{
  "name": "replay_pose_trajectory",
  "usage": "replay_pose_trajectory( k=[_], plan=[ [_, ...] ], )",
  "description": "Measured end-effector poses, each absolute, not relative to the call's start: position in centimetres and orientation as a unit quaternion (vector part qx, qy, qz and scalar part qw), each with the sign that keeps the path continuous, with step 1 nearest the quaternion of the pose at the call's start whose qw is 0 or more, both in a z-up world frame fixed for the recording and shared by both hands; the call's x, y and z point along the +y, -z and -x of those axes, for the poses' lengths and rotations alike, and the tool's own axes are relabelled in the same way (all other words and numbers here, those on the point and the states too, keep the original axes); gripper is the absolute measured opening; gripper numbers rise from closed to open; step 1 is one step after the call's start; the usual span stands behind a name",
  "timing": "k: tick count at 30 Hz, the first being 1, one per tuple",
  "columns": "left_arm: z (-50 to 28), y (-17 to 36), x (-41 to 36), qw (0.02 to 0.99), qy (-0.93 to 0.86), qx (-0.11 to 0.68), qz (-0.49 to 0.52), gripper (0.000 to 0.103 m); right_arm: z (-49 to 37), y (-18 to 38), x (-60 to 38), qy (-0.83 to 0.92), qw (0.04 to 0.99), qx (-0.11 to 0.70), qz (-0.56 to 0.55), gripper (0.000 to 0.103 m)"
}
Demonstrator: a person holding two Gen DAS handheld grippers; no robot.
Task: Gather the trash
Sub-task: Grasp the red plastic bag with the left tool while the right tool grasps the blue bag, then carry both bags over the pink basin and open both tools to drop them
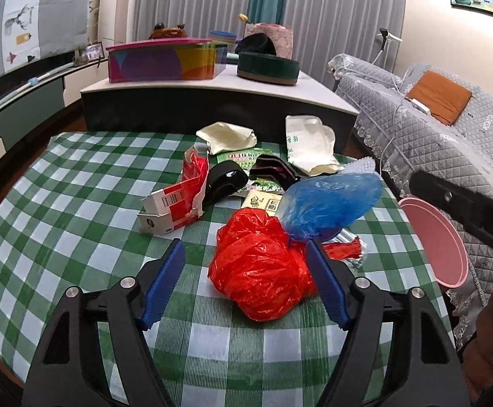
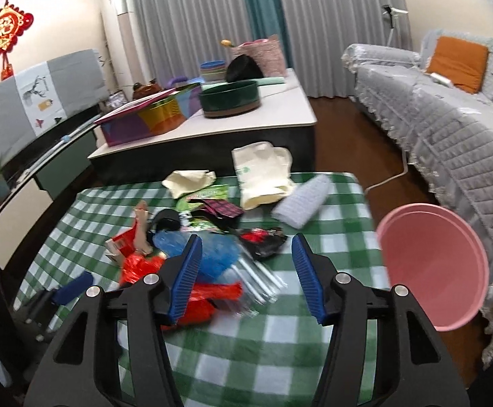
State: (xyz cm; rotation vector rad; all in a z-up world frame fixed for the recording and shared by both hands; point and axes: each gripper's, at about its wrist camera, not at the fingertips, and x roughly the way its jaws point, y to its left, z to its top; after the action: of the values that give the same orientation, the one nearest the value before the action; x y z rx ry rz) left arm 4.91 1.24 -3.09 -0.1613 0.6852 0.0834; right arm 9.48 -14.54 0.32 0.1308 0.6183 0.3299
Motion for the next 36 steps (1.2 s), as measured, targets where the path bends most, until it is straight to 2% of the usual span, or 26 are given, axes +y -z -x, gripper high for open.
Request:
replay_pose_trajectory(
  k=[5, 9, 12, 14, 17, 21, 36],
  plan=[
    [-6.0, 4.1, 1.5, 0.931, -0.039, 0.352, 0.086, 0.067, -11.2, 0.4, -12.9, -0.184, 0.930, 0.313, -0.064, 0.056],
    [-6.6, 4.7, 1.7, 0.926, -0.031, 0.364, 0.095, 0.051, -11.9, 1.4, -12.2, -0.203, 0.920, 0.329, -0.062, 0.054],
    [-6.8, 4.7, 1.8, 0.925, -0.025, 0.366, 0.096, 0.042, -12.0, 1.8, -11.9, -0.216, 0.915, 0.335, -0.059, 0.036],
    [-6.8, 4.6, 1.8, 0.926, -0.022, 0.366, 0.094, 0.038, -12.0, 1.8, -11.9, -0.225, 0.912, 0.336, -0.063, 0.012],
    [-6.7, 4.1, 1.8, 0.928, -0.022, 0.362, 0.091, 0.032, -11.6, 1.5, -12.1, -0.233, 0.914, 0.326, -0.063, 0.001],
    [-6.3, 3.4, 1.7, 0.932, -0.026, 0.352, 0.082, 0.028, -10.8, 0.3, -12.6, -0.234, 0.922, 0.303, -0.062, 0.001],
    [-4.0, 0.8, 0.9, 0.947, -0.017, 0.313, 0.069, 0.026, -8.5, -3.9, -18.0, -0.170, 0.950, 0.253, -0.068, 0.001]
  ],
)
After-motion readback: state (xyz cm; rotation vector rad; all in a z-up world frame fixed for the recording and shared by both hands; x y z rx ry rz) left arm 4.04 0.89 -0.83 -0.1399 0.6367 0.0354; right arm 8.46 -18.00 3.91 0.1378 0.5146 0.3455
